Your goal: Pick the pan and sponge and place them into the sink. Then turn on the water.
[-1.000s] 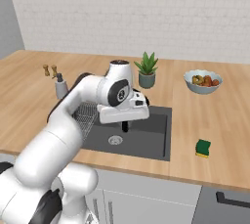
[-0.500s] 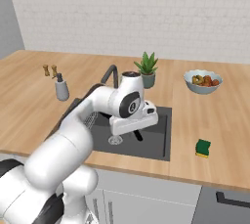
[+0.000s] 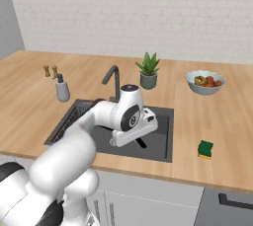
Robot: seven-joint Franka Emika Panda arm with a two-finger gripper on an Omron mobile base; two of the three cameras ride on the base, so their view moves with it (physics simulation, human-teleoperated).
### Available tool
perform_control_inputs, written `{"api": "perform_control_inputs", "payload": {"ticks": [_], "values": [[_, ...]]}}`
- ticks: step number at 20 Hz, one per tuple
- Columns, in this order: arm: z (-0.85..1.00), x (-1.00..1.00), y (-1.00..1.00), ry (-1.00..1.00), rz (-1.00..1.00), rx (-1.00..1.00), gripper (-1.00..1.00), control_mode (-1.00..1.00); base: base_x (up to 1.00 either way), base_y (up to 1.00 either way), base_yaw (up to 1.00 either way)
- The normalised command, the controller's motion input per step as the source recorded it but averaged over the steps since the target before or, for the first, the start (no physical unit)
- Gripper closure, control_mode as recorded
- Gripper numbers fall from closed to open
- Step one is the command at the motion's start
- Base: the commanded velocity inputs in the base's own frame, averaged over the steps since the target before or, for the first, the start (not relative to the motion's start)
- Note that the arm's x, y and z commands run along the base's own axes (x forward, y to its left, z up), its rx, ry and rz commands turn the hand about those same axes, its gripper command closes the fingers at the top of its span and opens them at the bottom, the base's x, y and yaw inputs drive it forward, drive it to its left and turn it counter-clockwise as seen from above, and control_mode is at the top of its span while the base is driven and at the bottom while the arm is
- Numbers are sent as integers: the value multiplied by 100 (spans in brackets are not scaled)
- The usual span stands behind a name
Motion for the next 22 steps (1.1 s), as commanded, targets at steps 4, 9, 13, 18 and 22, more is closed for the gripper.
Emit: {"api": "perform_control_inputs", "payload": {"ticks": [4, 9, 13, 18, 22], "values": [[-25, 48, 0, -3, 7, -1, 100, -100, 0, 0, 0], [-18, 52, -1, 0, 8, 0, 100, -100, 0, 0, 0], [-19, 31, -4, 0, 9, 0, 100, -100, 0, 0, 0], [-24, 20, 0, 0, 7, 0, 100, -100, 0, 0, 0], [-28, 9, 0, 0, 6, 0, 100, -100, 0, 0, 0]]}}
